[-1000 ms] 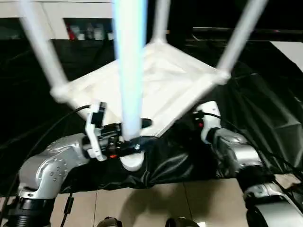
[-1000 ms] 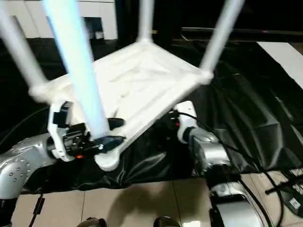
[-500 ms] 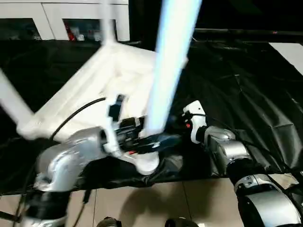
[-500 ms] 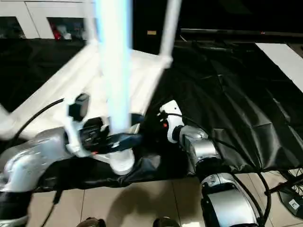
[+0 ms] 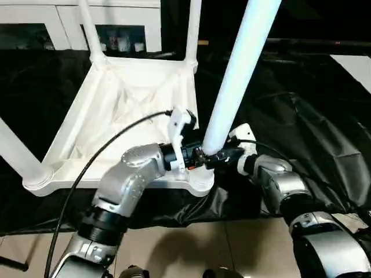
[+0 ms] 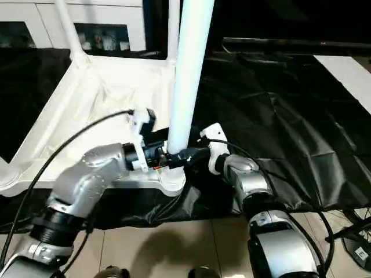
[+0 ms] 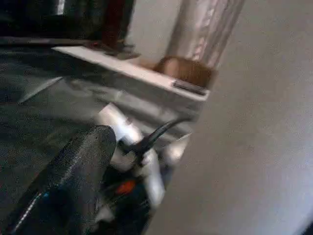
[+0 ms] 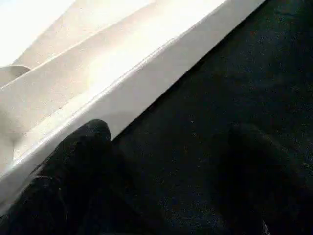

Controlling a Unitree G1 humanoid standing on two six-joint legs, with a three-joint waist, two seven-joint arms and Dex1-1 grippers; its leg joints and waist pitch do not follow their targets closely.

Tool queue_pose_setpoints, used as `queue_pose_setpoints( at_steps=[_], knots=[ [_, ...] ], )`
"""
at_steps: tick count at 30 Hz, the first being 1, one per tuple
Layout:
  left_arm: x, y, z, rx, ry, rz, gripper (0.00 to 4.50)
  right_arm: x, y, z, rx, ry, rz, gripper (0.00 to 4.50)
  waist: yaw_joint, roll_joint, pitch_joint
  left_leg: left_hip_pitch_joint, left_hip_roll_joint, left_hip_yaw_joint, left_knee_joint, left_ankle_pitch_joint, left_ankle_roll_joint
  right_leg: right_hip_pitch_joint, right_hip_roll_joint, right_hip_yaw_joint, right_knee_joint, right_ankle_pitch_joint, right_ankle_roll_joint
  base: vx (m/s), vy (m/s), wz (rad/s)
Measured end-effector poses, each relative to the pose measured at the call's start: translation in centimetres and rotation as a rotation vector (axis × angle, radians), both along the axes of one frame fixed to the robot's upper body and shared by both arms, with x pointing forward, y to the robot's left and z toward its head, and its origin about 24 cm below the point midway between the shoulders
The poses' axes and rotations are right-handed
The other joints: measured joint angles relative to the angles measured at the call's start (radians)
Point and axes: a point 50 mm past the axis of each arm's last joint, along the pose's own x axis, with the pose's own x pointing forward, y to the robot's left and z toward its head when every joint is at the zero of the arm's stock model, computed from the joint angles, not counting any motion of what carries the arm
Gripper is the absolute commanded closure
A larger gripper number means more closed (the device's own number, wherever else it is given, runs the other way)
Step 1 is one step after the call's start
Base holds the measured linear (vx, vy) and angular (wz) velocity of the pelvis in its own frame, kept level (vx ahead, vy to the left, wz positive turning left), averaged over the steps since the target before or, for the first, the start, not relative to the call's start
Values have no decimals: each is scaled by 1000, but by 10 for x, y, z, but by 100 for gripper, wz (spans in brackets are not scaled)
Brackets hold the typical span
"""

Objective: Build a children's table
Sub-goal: Rotate table base

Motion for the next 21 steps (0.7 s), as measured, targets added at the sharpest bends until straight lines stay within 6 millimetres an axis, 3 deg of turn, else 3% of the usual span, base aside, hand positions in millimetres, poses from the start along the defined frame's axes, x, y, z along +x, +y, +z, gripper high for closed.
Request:
queue_pose_setpoints(
  at_steps=[4, 9, 13, 17, 21],
  knots=[
    [-2, 11, -2, 22, -29, -44, 0, -5, -16, 5, -3, -30, 26, 4, 13, 1, 0, 0, 0, 0, 0, 0, 0, 0, 0, 0, 0, 0, 0, 0, 0, 0],
    [-16, 38, -28, 179, 74, -160, 0, -21, -46, 11, -47, -59, 69, 4, 27, 3, 0, 2, 1, 0, 0, 0, 0, 1, 0, 0, 1, 0, 0, 0, 0, 0],
    [-18, 47, -29, 242, 26, -225, 0, -29, -49, 25, -70, -101, 151, 4, 30, 5, 0, 4, 0, 0, 0, 0, 0, 3, 0, 1, 0, 0, 0, 0, 0, 0],
    [-12, 55, -41, 351, 9, -247, 36, -46, -57, 36, -105, -104, 246, 0, 38, 7, 0, 4, 0, 0, -1, 0, 0, 4, 0, 0, -2, -1, 2, 0, 0, 0],
    [-5, 71, -48, 439, 12, -236, 62, -57, -65, 47, -141, -101, 301, 0, 33, 8, 0, 5, 0, 0, -1, 0, 0, 4, 0, 1, -1, -1, 2, 0, 0, 0]
  ],
)
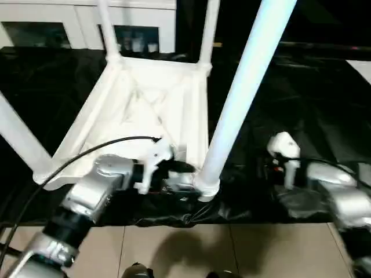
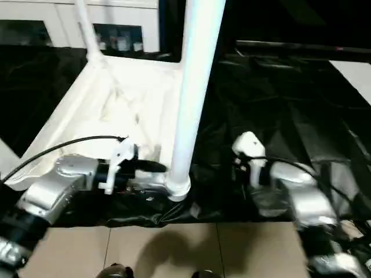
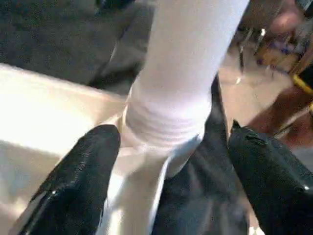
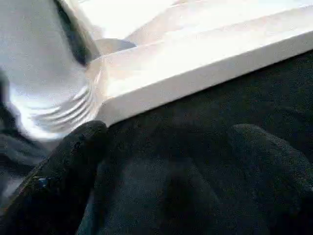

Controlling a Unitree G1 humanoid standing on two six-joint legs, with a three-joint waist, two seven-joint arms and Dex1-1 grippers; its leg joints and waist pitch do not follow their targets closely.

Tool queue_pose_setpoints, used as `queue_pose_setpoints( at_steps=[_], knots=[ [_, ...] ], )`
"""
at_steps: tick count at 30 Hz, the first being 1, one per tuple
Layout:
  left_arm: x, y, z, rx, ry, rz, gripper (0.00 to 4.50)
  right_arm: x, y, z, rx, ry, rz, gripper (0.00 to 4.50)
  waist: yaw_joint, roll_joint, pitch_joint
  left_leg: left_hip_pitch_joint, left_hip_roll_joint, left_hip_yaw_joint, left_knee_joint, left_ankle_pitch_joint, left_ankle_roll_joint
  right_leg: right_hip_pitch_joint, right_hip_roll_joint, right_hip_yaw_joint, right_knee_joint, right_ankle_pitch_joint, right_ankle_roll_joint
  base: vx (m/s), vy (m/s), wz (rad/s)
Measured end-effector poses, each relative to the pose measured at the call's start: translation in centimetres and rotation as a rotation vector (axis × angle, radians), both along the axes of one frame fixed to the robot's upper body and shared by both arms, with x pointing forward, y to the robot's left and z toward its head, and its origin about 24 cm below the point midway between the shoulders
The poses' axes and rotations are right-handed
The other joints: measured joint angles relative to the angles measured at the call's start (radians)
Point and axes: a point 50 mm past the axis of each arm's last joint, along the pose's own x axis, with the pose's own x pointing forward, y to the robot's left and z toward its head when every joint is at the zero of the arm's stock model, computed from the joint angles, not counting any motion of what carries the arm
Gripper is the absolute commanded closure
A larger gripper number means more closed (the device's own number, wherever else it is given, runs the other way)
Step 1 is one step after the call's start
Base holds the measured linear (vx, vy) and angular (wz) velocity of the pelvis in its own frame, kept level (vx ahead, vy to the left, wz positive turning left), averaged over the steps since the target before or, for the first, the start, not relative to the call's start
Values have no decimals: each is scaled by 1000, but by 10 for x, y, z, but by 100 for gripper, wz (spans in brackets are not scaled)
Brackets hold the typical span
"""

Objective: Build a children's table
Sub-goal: Rotate table base

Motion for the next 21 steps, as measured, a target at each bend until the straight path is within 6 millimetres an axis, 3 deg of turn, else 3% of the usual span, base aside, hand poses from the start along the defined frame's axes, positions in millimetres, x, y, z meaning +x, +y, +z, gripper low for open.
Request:
queue_pose_setpoints(
  at_steps=[4, 7, 21],
  knots=[
    [3, 0, 4, 28, -7, -61, 94, -8, -2, 10, -10, 4, 38, 0, -2, 1, 0, 0, 0, 0, 0, 0, 0, 0, 0, 0, 0, 0, 0, 0, 0, 0],
    [5, 14, -1, 94, 5, -70, 112, -20, -7, 16, -52, 28, 75, 0, -3, 1, 0, 1, 0, 0, -1, 0, 0, 0, 0, 0, 0, 0, 1, 0, 0, 0],
    [14, 18, -4, 156, -50, -83, 242, -31, -4, 19, -45, 89, 94, 0, 4, 2, 0, 1, 0, 0, -1, 0, 0, 0, 0, 0, 0, 0, 0, 0, 0, 0]
  ],
)
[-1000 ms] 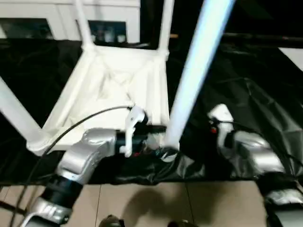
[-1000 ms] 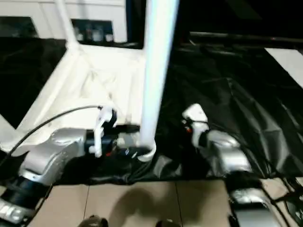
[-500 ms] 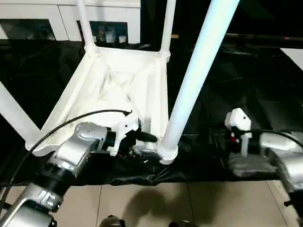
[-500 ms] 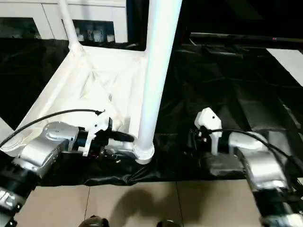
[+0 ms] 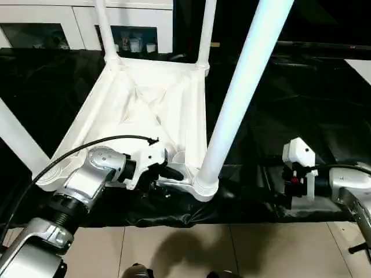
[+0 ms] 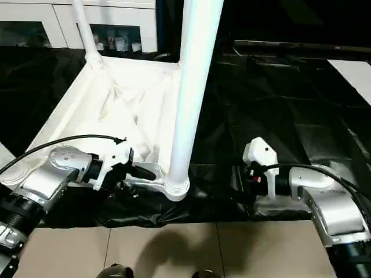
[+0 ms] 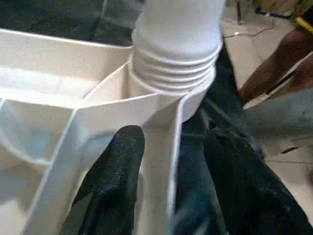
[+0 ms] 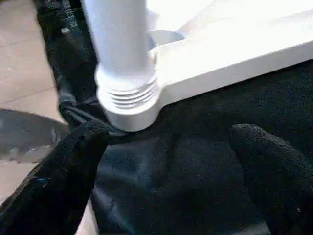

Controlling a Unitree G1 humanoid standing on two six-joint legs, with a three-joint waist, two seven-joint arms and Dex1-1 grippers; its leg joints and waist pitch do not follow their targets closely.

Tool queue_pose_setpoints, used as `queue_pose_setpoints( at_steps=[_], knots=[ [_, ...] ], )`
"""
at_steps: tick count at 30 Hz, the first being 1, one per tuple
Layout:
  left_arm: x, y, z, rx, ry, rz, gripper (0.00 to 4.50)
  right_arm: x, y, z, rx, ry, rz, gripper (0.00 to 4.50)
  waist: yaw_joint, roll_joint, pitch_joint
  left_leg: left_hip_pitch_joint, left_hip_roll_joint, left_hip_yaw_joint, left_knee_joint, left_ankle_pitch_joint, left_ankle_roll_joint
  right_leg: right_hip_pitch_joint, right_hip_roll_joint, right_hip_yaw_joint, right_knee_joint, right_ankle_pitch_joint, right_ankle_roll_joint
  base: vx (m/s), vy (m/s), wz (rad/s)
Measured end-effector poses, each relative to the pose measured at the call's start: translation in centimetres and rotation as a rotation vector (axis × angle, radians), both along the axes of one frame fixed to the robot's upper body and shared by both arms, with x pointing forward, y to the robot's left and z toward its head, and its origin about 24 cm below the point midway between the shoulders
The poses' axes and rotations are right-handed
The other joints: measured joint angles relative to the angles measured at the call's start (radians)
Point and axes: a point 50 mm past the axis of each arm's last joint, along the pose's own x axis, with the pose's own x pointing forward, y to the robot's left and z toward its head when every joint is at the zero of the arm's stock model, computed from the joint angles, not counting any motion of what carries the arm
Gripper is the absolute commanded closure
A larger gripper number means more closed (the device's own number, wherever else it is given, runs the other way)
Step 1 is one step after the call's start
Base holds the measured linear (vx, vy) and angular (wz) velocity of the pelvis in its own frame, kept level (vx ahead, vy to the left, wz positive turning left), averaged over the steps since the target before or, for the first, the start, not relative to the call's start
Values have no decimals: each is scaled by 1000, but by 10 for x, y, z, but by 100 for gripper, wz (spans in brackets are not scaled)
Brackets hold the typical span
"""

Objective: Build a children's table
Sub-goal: Rotate table base, then rotate leg to tighten

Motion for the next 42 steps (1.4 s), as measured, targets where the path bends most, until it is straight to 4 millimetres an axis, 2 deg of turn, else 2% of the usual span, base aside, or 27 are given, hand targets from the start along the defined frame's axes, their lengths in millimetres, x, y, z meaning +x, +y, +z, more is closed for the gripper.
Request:
queue_pose_setpoints(
  at_steps=[10, 13, 14, 24, 29, 33, 35, 42],
  knots=[
    [1, 6, -1, 27, -7, -1, 333, -1, 0, 2, -13, 3, 3, 0, 1, 1, -1, 1, 0, 0, 0, 0, 0, 1, 0, 0, 0, 0, 0, 0, 0, 0],
    [2, 7, -1, 37, -13, -10, 341, -2, 0, 2, -15, 8, 1, 0, 1, 1, -1, 2, 0, 0, 1, 0, 0, 1, 0, 0, 1, 0, 0, 0, 0, 0],
    [2, 8, -1, 41, -10, -12, 366, -2, -1, 2, -17, 13, -2, 0, 1, 1, -1, 2, 0, 0, 1, 0, 0, 2, 0, 0, 1, 0, 0, 0, 0, 0],
    [1, 13, -3, 89, 3, -31, 446, -2, 2, -1, -17, 22, 4, 0, -2, 5, -12, 2, 0, 0, 1, 0, 0, 2, 0, 0, 1, 0, 0, 0, 0, 0],
    [1, 11, -5, 100, 20, -16, 446, 6, 13, -9, 44, 23, -15, 0, -9, 2, -19, 2, 0, 0, 1, 0, 0, 2, 0, 0, 1, 0, 0, 0, 0, 0],
    [5, -15, -9, 50, 10, 45, 446, 17, 31, -18, 66, 20, 8, 0, -7, 5, -22, 2, -1, 0, 3, 0, 0, 3, -2, 0, 1, 0, 0, 0, 0, 0],
    [6, -21, -10, 45, -13, 70, 446, 22, 38, -20, 48, -7, 20, 0, -10, 6, -23, 3, -1, 0, 3, 0, 0, 3, -2, 1, 1, 0, 0, 0, 0, 0],
    [5, -22, -9, 47, -33, 64, 446, 35, 36, -26, -7, -24, 4, 0, -8, 7, -23, 2, -1, 0, 3, 0, 0, 3, -2, -1, 2, 0, 0, 0, 0, 0]
  ],
)
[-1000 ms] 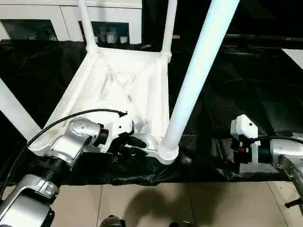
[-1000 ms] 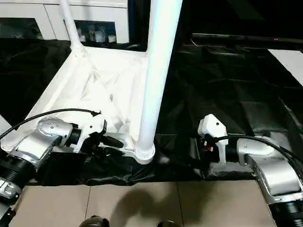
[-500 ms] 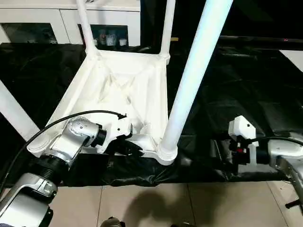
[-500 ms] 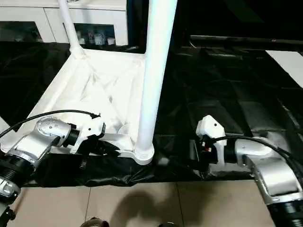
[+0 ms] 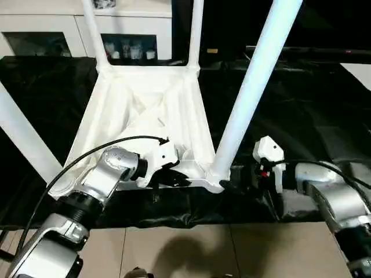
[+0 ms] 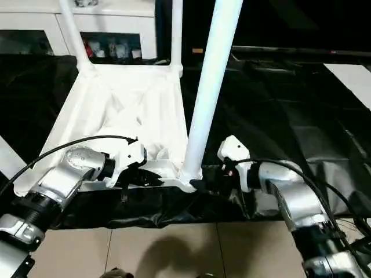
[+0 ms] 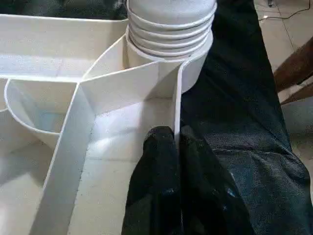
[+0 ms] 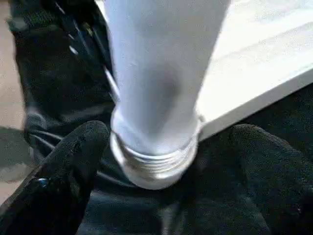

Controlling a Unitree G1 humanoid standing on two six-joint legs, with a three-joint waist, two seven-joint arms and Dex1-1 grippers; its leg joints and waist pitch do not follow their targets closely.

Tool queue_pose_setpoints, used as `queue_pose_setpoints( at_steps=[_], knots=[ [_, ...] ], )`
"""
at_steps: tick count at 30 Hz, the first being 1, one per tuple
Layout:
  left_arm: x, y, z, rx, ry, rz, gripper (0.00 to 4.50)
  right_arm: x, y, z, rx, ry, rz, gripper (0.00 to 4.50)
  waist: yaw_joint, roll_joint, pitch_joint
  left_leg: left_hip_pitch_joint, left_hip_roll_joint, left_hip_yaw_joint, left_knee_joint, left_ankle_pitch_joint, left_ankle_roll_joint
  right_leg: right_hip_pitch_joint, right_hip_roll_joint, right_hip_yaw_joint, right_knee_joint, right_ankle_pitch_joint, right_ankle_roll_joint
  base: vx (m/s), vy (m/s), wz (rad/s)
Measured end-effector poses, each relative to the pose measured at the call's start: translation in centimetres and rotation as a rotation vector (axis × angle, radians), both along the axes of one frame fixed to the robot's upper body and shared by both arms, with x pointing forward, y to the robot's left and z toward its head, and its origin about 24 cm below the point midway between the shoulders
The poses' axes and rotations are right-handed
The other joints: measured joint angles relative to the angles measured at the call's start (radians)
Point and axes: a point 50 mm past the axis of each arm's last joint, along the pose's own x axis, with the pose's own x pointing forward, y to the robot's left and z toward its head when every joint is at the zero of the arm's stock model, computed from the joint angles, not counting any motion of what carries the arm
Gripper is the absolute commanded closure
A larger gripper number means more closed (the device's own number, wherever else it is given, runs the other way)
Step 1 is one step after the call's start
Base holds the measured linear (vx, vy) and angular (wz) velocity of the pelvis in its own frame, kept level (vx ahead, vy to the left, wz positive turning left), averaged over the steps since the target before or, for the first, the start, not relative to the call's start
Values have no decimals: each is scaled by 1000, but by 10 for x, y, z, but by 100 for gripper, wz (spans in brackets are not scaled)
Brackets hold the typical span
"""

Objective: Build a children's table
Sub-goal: Rotate leg to tighten

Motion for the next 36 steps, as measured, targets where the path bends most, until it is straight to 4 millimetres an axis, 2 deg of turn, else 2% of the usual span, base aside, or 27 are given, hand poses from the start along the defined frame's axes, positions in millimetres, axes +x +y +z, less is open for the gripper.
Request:
queue_pose_setpoints(
  at_steps=[4, 13, 24, 27, 29, 33, 36],
  knots=[
    [-1, 1, 0, 0, -2, 3, 446, 6, 5, -4, -20, -13, 24, 0, -2, -1, 0, 0, 0, 0, 0, 0, 0, 0, 0, 0, 0, 0, 0, 0, 0, 0],
    [-2, 0, 1, -6, 5, 10, 450, 10, 18, -12, 24, 2, 54, 86, -7, -3, 1, 0, 0, 0, 0, 0, 0, -1, 0, 0, 0, 0, 0, 0, 0, 0],
    [-3, 3, 1, -9, 21, 33, 450, 14, 27, -17, 39, 25, 82, 164, -11, -3, 1, -1, 0, 1, -1, 0, 0, -1, 0, 0, -1, 0, 0, 0, 0, 0],
    [0, 3, 1, -23, 28, 108, 450, 21, 33, -19, 54, 25, 0, 171, -28, -4, 1, 0, 0, 1, -1, 0, 0, -1, 0, 0, 0, 0, 0, 0, 0, 0],
    [5, -2, 1, -27, 14, 182, 450, 29, 38, -21, 82, 21, -133, 173, -38, -4, 1, 0, 0, 1, -1, 0, 0, -2, 0, 0, -1, 0, 0, 0, 0, 0],
    [15, -17, 1, -38, -5, 314, 450, 40, 46, -22, 120, 16, -334, 173, -37, -4, 1, 0, 0, 0, -1, 0, 0, -2, 0, 0, -1, 0, 0, 0, 0, 0],
    [24, -37, 2, -40, -29, 404, 450, 51, 51, -22, 131, 4, -503, 174, -34, -4, 1, -2, -1, 0, -1, 0, 0, -3, 0, 0, -3, 0, 0, 0, 0, 0]
  ],
)
